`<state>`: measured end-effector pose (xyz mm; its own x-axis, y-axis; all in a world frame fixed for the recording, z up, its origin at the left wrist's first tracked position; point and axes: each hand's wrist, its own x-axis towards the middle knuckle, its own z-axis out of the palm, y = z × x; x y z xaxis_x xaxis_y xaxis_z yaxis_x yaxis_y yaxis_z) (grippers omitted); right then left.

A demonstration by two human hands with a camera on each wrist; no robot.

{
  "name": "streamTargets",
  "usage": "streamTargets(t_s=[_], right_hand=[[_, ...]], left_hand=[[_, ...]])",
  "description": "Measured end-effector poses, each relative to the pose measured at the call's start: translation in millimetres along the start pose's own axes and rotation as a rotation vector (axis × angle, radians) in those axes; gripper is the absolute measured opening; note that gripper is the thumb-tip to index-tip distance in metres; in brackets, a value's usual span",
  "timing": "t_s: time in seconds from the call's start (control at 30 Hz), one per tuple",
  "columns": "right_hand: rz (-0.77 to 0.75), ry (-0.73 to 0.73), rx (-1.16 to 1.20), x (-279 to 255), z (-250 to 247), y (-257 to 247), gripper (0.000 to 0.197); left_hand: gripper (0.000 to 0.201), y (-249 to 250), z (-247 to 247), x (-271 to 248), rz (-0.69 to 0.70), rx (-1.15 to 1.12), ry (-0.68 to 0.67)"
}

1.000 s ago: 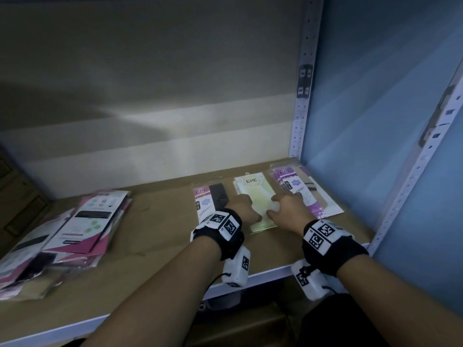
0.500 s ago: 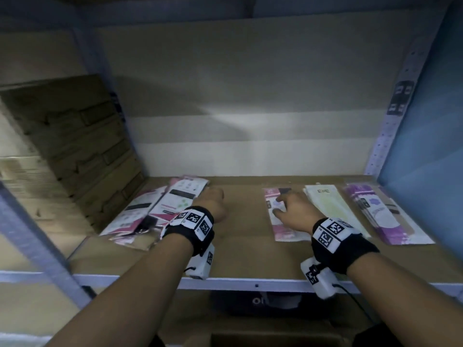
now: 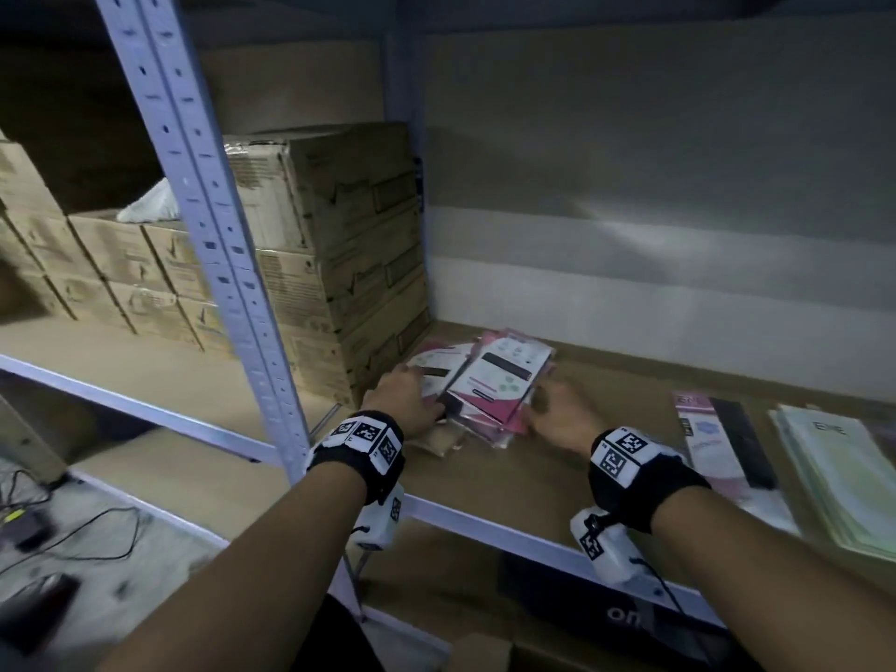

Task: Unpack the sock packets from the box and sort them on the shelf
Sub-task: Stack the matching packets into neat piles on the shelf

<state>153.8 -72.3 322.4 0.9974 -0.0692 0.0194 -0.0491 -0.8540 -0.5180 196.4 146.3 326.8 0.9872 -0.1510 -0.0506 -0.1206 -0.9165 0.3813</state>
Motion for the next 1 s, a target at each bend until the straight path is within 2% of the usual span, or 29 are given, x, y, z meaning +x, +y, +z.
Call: streamTargets(t_s=[0.13,0.27,0.37,0.53,0.63,0.9,1.0], right_hand=[[-0.065,-0.096,-0.098,11,18,-22,0.064],[-0.1,-0.132,-0.166,17,38,-28,0.063],[-0.042,-0.091,-0.184,16,44,-26,0.066],[0.152,-0.119,-0.221,9,44,-21,0.097],[0.232,-0.072,-0.189,8,44,-22,0.096],[0.343,-0.161,-0.298,2,36,-26,0.087],[0.286,-0.14,-0.285,-4,22,-29,0.068]], left_hand=[[0.071,-11,5,6,0.04,-0.023,-0.061],[0.075,-18,9,8,0.064,-0.012,-0.076],[0.071,-23,10,7,0.077,-0.012,-0.047],[0.059,-30,8,2,0.064,0.04,-0.053],[0.059,-29,8,-8,0.053,0.087,-0.028],[0.052,-30,15,-39,0.03,0.134,0.094],[0.045,-31,16,-41,0.033,0.126,0.147]])
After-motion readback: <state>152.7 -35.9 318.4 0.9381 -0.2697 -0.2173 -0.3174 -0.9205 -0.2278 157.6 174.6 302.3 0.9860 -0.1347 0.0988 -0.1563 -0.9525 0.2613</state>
